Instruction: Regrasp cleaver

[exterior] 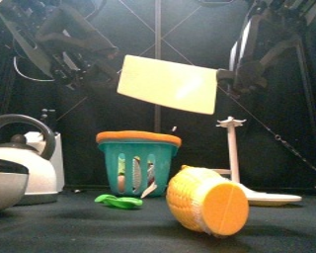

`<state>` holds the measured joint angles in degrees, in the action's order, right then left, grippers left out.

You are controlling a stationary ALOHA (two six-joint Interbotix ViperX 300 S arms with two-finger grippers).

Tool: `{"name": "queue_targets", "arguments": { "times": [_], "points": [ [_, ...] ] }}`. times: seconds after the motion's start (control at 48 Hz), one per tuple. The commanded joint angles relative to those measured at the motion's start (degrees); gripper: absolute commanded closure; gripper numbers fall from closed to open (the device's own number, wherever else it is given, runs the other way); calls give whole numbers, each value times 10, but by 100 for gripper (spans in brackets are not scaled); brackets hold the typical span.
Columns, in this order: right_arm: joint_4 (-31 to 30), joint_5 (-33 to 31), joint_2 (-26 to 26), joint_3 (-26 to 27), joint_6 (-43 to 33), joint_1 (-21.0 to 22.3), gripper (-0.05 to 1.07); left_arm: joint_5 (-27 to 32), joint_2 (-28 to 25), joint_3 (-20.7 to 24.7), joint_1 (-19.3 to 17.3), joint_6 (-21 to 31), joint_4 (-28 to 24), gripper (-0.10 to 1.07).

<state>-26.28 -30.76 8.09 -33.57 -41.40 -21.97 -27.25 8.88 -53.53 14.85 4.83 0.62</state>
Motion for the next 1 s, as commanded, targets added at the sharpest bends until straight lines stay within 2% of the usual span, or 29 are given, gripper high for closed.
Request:
{"name": "queue_targets", "arguments": {
  "times": [0.0,0.271,0.396,0.708,0.979],
  "points": [
    [-5,4,0,12,1,4,63,-12,-4,16,2,2,18,4],
    [-9,1,-8,18,-3,17,63,-50,-32,18,18,-3,92,11],
    [-8,0,-8,18,-3,20,63,-71,-40,19,25,-2,100,18],
    [-5,4,-8,18,-4,26,63,-74,-69,29,33,-8,134,35],
    [-1,4,-9,18,-4,27,63,-74,-77,27,30,-11,134,38]
  ]
}}
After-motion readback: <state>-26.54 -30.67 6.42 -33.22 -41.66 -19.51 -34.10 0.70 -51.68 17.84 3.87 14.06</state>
